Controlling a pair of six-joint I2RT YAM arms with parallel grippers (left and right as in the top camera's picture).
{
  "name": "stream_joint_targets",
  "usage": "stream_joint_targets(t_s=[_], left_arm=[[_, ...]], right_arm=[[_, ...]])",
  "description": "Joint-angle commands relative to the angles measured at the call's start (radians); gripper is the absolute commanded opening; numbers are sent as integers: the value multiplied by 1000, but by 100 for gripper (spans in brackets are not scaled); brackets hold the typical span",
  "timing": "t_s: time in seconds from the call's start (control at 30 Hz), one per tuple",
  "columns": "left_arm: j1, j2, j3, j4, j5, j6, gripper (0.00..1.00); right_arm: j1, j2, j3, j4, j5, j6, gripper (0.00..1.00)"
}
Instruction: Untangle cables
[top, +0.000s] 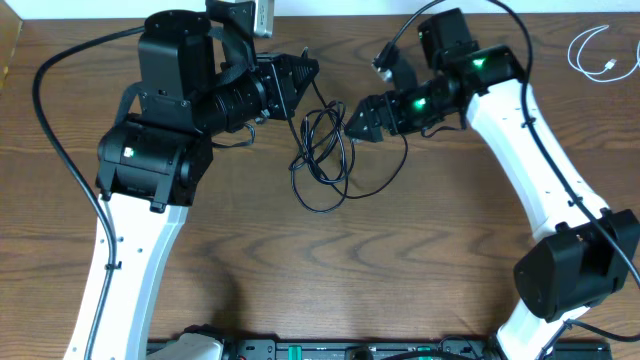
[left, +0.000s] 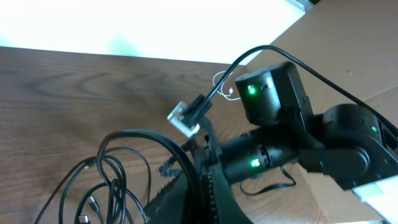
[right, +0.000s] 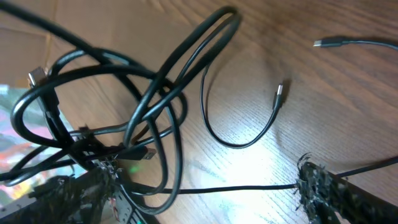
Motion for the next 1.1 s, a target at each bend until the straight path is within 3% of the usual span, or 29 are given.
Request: stream_joint_targets(t_s=[0.0,0.4,0.87,1.07], left_arm=[[3,4,27,5,-9,-9,8],[3,4,27,7,-13,-8,7],[13,4,27,13,-50,-8,8],[157,-13,30,50,-209,-8,7]], right_arm=[[57,38,-3,-2,101,17,93],[108,159,-3,-44,500,224,91],[-45,247,-3,-79,632,226,86],[-151,248,-3,-97,667,212,88]])
